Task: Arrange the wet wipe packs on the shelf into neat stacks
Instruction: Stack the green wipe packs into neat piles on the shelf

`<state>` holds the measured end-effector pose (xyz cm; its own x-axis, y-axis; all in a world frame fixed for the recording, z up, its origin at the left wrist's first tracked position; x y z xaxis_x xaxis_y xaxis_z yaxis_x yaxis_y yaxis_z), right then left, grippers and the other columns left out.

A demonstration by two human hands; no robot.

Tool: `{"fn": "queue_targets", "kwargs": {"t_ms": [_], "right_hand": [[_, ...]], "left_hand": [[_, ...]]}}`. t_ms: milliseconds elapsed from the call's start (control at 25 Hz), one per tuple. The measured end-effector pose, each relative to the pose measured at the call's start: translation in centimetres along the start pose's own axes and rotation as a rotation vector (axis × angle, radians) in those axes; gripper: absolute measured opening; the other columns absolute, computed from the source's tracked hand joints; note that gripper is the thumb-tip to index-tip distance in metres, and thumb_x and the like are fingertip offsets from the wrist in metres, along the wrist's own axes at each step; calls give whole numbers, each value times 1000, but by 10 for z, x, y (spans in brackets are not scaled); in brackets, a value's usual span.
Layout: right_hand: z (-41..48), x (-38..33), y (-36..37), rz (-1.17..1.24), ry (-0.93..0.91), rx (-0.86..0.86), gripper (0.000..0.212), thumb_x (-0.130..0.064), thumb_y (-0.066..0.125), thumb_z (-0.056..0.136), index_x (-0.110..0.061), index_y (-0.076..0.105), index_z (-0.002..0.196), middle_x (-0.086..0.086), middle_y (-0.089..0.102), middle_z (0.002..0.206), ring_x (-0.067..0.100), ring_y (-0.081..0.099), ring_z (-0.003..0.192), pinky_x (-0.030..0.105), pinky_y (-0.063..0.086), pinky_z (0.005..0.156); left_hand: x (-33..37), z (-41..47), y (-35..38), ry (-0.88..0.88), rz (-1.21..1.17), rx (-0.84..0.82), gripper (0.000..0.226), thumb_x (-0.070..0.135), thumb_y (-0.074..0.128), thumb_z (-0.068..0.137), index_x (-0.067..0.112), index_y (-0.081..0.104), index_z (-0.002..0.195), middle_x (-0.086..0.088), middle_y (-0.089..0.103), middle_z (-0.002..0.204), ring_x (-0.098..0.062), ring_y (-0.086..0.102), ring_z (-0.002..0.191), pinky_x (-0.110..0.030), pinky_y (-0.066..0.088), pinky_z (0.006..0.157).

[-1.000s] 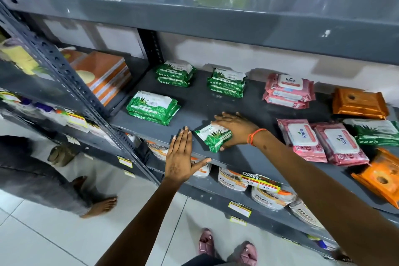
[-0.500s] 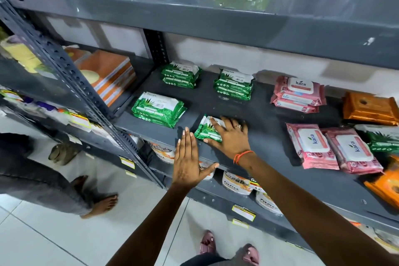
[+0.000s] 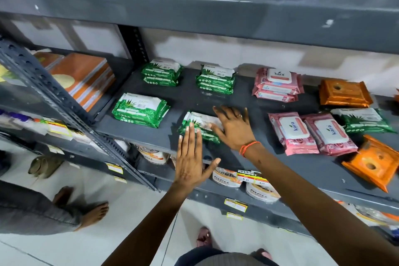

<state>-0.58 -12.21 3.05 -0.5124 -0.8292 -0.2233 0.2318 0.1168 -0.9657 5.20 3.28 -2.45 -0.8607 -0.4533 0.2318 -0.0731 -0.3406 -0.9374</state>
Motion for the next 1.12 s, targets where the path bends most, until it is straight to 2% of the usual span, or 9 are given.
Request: {"fn": "queue_targets", "kwargs": {"t_ms": [240,600,680,760,800,880,920,960,1120], "right_hand": [[-46,92,-55,-47,154,124,59,-51,40,90,-23,36,142,5,46,144,29,40,133,56,17,117],[-115,269,-123,-46,526,-64,65,-27,53,89,-12,26,147,14,26,155,32,22,143,42,13,119],[-129,291,-138,118,588,-144,92,-36,71,76,-4,21,147,17,22,156,32,19,144,36,11,117],[-148,307,-146,456,831,-170,141,-71,77,29,5,34,140,17,38,149,33,35,137,37,27,113],[-139,300,-154,467,799,-164,132,-78,68,39,7,40,136,17,45,144,34,41,133,39,34,110],[-114,283,-163,278,632,-206,57,-26,56,90,9,44,133,27,40,145,37,39,132,43,33,110],[-108,294,-164,15,554,-219,47,-5,53,92,8,42,135,28,35,146,39,36,133,46,30,113],[-103,304,-159,-152,492,-285,53,-2,58,88,4,40,137,28,37,145,40,34,133,49,30,113],[-79,322,-141,-270,387,-431,82,-32,77,71,-17,38,141,15,38,144,38,30,135,54,38,107]], "left_hand": [[104,24,8,174,-106,45,85,65,28,88,11,3,149,-13,5,160,-22,1,148,-42,8,121],[211,26,38,179,-65,44,87,66,30,88,10,5,149,-13,10,158,-26,7,147,-40,3,120],[215,27,42,141,-32,33,88,67,28,88,9,3,149,-13,8,158,-25,6,147,-41,2,121],[215,28,45,115,-14,20,89,68,27,88,8,3,149,-13,7,159,-25,4,147,-42,4,121],[215,28,46,106,-9,9,89,68,27,87,8,2,149,-13,7,159,-25,4,148,-44,7,121],[214,27,48,98,5,-17,90,70,24,87,8,1,149,-13,8,159,-24,5,148,-46,12,120],[215,26,50,97,18,-26,90,70,23,87,9,1,149,-12,8,159,-24,6,148,-46,14,120],[216,26,51,97,30,-37,90,71,21,87,9,0,149,-12,8,159,-23,5,148,-46,15,120],[215,27,51,87,50,-56,90,72,18,86,9,-1,149,-12,8,159,-24,6,147,-46,15,120]]}}
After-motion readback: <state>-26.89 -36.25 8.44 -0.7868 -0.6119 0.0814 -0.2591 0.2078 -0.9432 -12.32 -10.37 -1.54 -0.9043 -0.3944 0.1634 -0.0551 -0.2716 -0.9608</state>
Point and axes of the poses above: each hand's wrist, its own z-axis towards the middle knuckle, its own y-axis out of the palm, x = y × z, the point moved 2 cm from there along z, towards the middle knuckle
